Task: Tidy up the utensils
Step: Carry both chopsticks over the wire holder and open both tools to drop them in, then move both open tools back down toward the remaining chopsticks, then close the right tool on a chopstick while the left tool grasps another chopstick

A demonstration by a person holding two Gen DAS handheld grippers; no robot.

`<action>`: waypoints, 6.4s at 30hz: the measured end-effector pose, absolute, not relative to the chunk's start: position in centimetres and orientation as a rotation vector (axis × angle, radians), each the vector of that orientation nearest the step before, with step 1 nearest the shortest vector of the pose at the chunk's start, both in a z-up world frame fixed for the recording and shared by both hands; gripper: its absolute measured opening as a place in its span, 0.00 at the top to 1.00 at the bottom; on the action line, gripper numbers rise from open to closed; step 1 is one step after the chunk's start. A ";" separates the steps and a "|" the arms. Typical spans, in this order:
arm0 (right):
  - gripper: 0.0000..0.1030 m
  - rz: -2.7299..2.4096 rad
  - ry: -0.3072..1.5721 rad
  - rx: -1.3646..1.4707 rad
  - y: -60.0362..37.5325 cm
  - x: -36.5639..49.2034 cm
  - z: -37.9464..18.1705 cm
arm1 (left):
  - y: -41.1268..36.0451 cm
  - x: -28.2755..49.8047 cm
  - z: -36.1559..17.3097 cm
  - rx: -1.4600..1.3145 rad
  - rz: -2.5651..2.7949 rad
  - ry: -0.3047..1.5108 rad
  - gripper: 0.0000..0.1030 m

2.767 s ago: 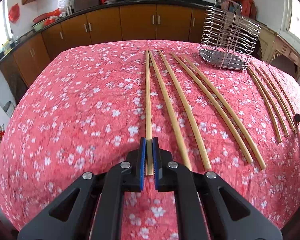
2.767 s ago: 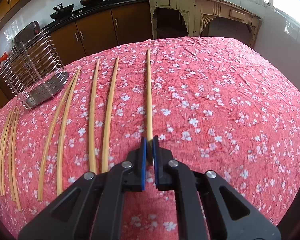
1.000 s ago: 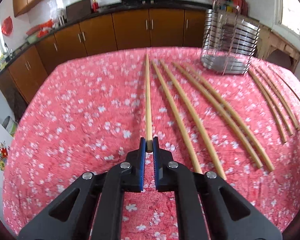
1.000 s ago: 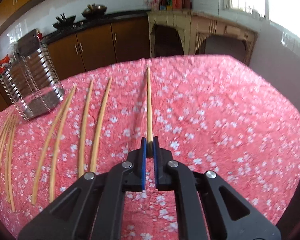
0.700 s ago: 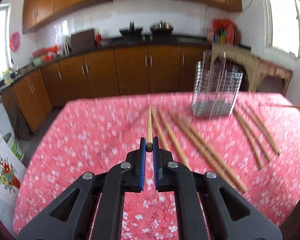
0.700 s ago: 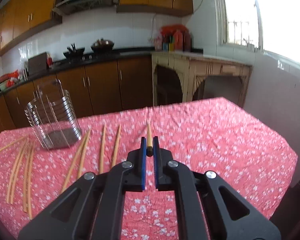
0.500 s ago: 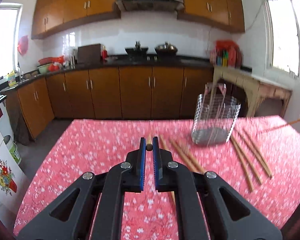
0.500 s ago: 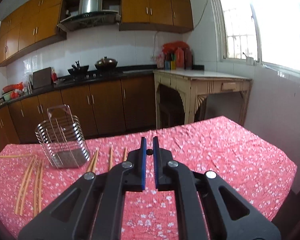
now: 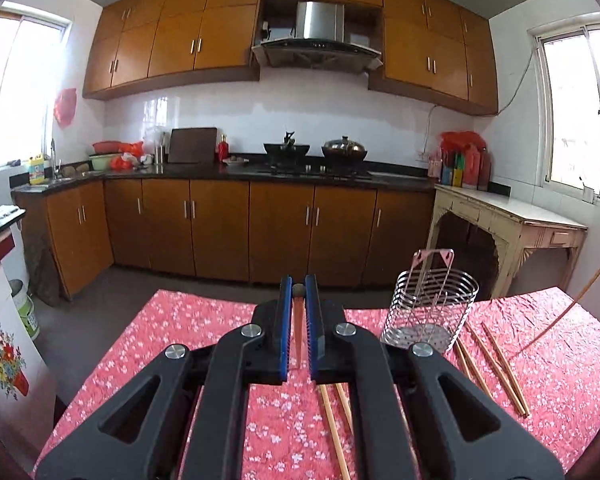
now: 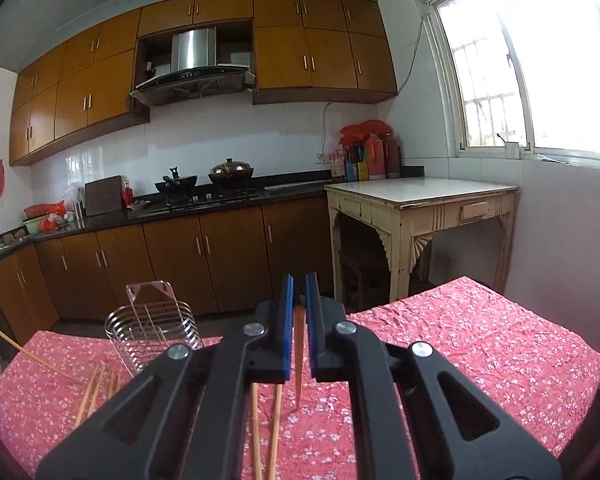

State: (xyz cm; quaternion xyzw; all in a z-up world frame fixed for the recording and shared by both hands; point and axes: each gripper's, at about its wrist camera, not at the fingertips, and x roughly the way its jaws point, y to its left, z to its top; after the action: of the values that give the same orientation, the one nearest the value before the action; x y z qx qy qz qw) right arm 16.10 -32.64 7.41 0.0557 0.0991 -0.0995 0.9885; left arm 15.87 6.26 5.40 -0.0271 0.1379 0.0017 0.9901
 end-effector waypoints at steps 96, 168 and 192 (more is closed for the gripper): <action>0.83 -0.047 0.862 0.193 -30.7 24.3 -12.5 | 3.8 19.8 -7.1 -0.092 -0.013 0.690 0.57; 0.92 -0.264 0.855 0.165 -37.0 24.1 -12.2 | 5.9 22.6 -11.3 0.016 -0.029 0.893 0.72; 0.93 -0.259 0.663 0.067 -35.2 19.5 -6.6 | 6.5 18.8 -6.2 0.032 -0.091 0.730 0.93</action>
State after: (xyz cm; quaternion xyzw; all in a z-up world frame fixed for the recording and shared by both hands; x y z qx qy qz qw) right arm 19.51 -35.16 -6.57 0.0330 0.3245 -0.1266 0.9368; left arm 18.78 6.52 -6.19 0.0156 0.3570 -0.0444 0.9329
